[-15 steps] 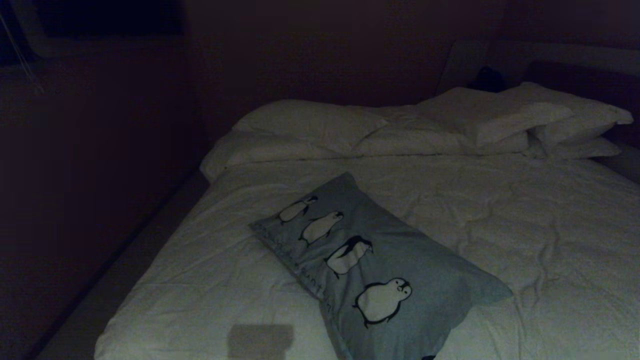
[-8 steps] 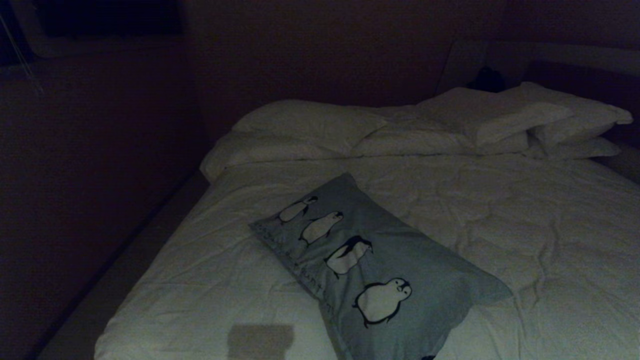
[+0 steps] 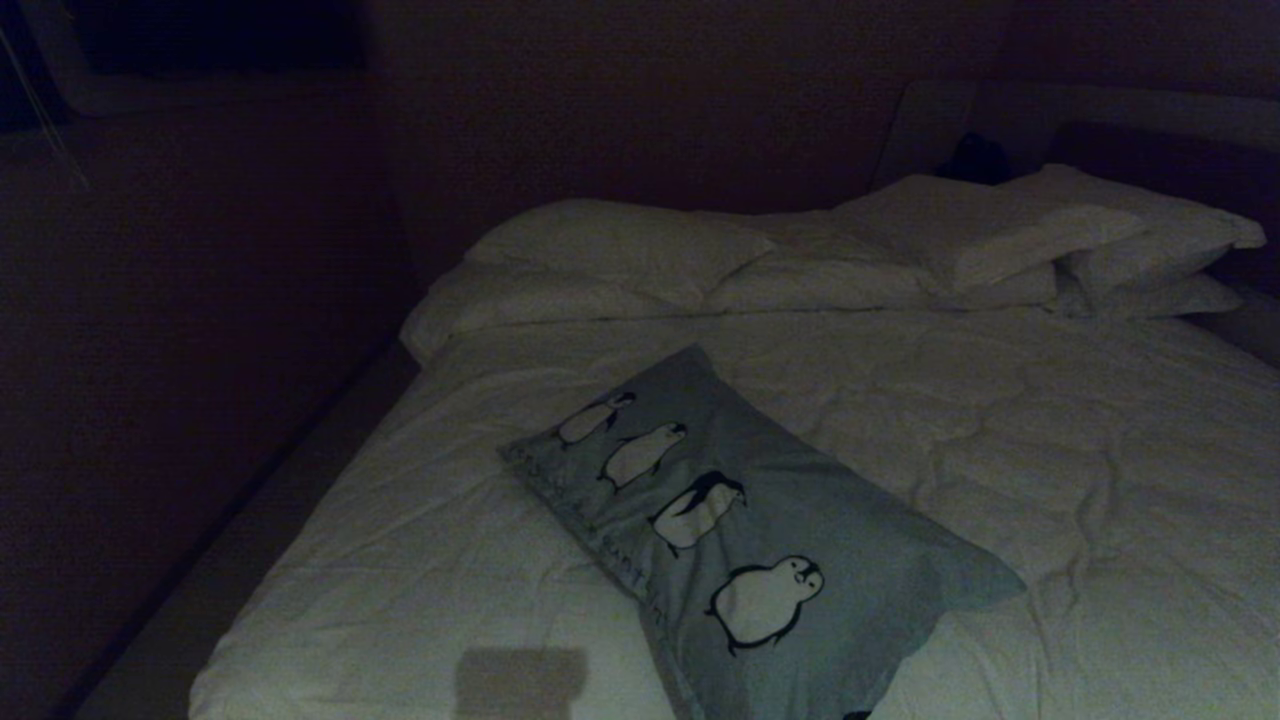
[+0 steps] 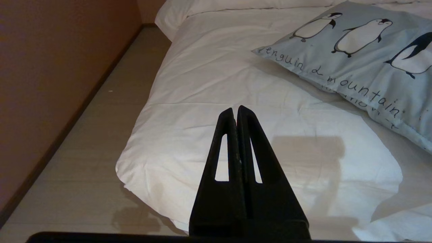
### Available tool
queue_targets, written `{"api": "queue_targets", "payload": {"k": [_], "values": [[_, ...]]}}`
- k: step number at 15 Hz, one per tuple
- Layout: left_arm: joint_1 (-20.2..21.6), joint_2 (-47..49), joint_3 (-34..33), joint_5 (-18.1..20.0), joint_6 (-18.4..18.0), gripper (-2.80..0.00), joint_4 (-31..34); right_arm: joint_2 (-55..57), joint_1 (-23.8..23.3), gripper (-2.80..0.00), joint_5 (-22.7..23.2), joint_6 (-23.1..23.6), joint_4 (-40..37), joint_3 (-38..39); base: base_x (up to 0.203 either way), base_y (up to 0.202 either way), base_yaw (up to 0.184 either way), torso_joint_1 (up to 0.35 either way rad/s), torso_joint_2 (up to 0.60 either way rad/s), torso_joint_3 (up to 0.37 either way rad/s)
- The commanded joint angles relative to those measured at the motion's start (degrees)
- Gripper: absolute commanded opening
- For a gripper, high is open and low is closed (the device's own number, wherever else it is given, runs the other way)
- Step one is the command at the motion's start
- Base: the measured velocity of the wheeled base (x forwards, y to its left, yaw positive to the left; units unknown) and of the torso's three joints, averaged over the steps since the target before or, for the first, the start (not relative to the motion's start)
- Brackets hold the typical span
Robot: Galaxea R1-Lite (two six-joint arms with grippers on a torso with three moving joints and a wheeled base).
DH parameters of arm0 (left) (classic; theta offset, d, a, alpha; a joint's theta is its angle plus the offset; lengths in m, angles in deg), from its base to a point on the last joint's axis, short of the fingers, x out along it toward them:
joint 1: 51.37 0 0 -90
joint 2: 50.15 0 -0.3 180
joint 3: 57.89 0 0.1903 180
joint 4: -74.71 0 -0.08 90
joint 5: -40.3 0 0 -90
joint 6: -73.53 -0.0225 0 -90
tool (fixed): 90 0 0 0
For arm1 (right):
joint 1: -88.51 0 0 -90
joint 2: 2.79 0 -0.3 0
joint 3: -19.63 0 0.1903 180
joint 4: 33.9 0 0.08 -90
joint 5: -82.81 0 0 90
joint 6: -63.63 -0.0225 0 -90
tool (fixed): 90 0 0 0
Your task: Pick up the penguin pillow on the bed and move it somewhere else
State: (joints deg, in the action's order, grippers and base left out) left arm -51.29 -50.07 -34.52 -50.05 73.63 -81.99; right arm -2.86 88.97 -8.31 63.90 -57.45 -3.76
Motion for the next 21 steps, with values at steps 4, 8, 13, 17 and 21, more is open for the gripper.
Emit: {"api": "queue_targets", "payload": {"k": [4,8,13,17,21], "values": [[0.01,0.01,0.0,0.0,0.03,-2.8,-0.01,0.07,-0.02,-2.8,-0.02,0.0,0.01,0.02,0.0,0.0,0.0,0.0,0.0,0.0],[0.01,0.01,0.0,0.0,-0.01,-2.8,-0.01,0.07,-0.02,-2.8,-0.04,0.0,0.01,0.02,0.0,0.0,0.0,0.0,0.0,0.0],[0.01,0.01,0.0,0.0,0.07,-2.8,-0.01,0.07,-0.02,-2.8,-0.02,0.0,0.01,0.02,0.0,0.0,0.0,0.0,0.0,0.0],[0.01,0.01,0.0,0.0,-0.01,-2.8,-0.01,0.07,0.07,-2.8,-0.02,0.0,0.01,0.02,0.0,0.0,0.0,0.0,0.0,0.0],[0.01,0.01,0.0,0.0,-0.01,-2.8,-0.01,0.07,0.07,-2.8,-0.11,-1.59,0.09,-0.06,0.0,0.0,0.0,0.0,0.0,0.0]]}}
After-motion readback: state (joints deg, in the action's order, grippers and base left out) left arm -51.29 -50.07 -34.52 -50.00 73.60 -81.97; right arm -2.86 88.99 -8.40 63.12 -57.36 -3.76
